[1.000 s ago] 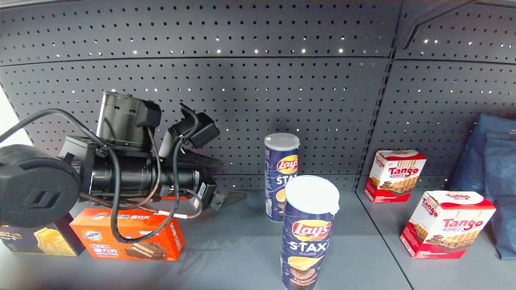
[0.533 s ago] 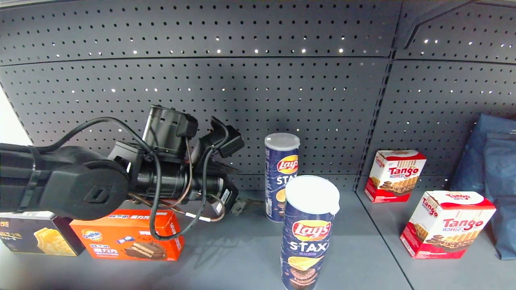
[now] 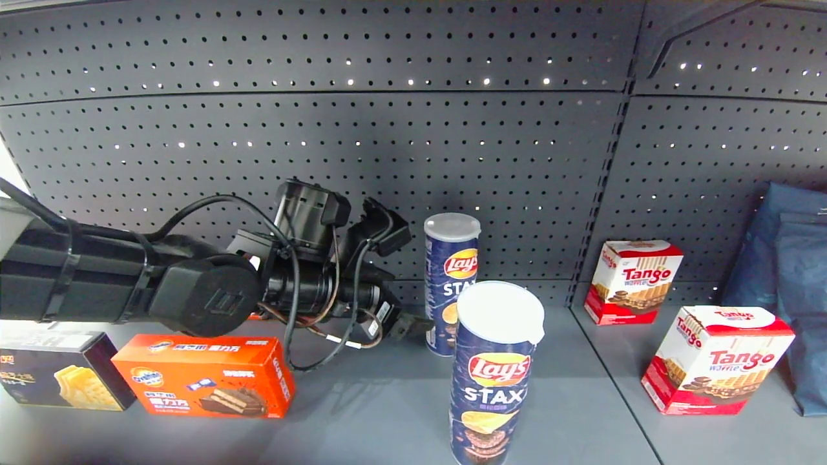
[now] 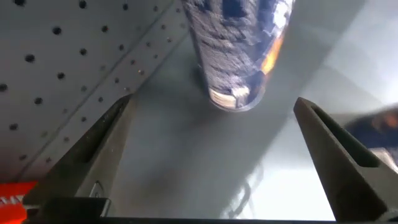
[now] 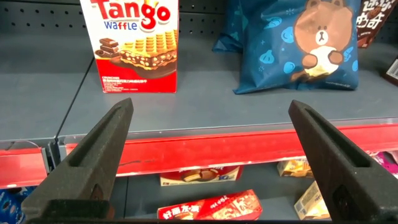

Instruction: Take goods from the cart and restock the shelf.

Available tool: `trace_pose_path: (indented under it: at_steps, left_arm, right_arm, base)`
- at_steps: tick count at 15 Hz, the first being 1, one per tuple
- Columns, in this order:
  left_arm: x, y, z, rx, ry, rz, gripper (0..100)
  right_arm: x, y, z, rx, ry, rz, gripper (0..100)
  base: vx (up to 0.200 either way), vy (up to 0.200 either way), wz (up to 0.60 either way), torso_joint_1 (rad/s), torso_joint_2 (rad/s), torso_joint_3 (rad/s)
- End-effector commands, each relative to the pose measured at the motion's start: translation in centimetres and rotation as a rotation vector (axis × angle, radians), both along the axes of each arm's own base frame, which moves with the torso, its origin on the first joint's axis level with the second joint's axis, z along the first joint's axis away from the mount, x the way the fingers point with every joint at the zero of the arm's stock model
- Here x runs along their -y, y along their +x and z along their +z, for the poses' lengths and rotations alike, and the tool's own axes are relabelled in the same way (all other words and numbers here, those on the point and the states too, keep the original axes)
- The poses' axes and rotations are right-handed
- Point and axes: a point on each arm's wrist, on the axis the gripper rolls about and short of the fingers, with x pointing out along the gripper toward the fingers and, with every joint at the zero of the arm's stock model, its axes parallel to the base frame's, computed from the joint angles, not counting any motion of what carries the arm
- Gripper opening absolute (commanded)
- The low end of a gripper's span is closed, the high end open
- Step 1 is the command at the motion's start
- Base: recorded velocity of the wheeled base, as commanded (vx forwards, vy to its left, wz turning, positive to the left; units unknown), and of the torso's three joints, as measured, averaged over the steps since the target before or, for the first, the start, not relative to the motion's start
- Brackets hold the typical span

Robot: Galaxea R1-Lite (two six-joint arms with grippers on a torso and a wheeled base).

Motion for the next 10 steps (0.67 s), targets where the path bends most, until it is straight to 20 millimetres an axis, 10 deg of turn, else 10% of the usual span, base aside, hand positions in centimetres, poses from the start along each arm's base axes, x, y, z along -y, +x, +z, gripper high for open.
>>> trace_pose_path:
  at_steps: [1,10]
  left_arm:
    - [0.5,0.8,-0.6,-0.006,0.006,0.005,100]
    - [1.5,2.1,-0.5,0.01,0.06,0.075,100]
  right_arm:
    - [0.0,0.0,0.0,-0.001,0.0,0.0,100]
    - [0.0,0.0,0.0,-0.001,0.001,0.0,100]
  base:
    - [0.0,0.0,0.0,0.0,0.0,0.0]
    - [0.0,0.0,0.0,0.0,0.0,0.0]
